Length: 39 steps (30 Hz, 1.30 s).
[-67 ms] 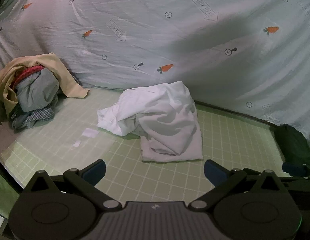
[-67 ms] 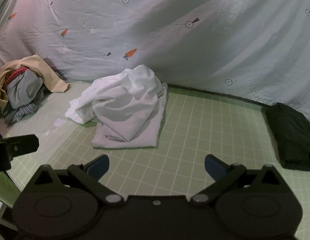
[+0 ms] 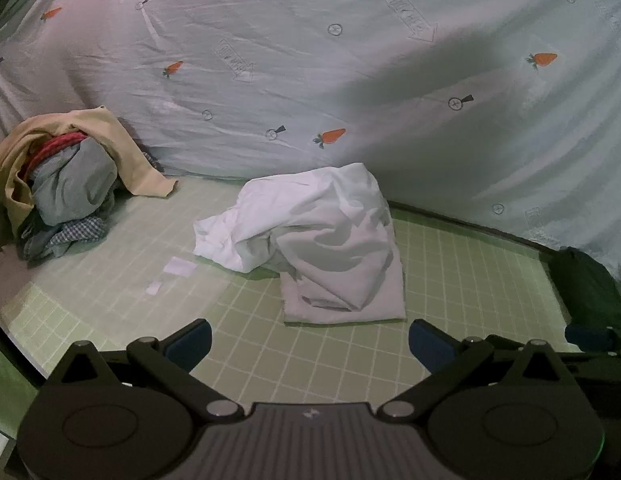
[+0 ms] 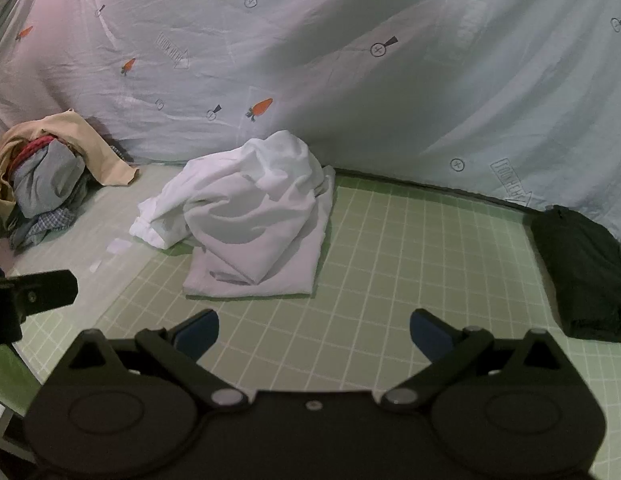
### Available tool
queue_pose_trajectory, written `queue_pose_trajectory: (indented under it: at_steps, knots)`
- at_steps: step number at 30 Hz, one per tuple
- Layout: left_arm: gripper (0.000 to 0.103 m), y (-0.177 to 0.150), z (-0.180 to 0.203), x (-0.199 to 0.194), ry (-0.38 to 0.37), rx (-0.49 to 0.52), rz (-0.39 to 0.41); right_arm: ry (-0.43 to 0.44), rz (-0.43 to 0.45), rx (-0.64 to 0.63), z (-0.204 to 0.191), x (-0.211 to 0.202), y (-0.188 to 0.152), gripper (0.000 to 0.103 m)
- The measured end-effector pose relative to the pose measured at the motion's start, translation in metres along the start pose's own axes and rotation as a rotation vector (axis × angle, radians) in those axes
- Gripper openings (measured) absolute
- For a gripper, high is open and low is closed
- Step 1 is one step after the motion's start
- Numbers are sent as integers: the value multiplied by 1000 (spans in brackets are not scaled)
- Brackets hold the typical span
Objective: Fold clothes
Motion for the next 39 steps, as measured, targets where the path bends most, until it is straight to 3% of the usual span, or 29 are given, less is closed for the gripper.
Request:
queue_pose_trajectory:
  at_steps: [39]
  knots:
    - [103,4,9,7,17,32,-1,8,-11,-3,8,7,3,103]
Point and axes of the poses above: each gripper's, at about its wrist camera, not at the fingertips, and x roughly the way its jaws point, z to its right, y to its top, the point moved 1 cm from there along x, roughly the way its jaws point, and after that the axes turned 8 degrees about -z, right-handed, at the moved point
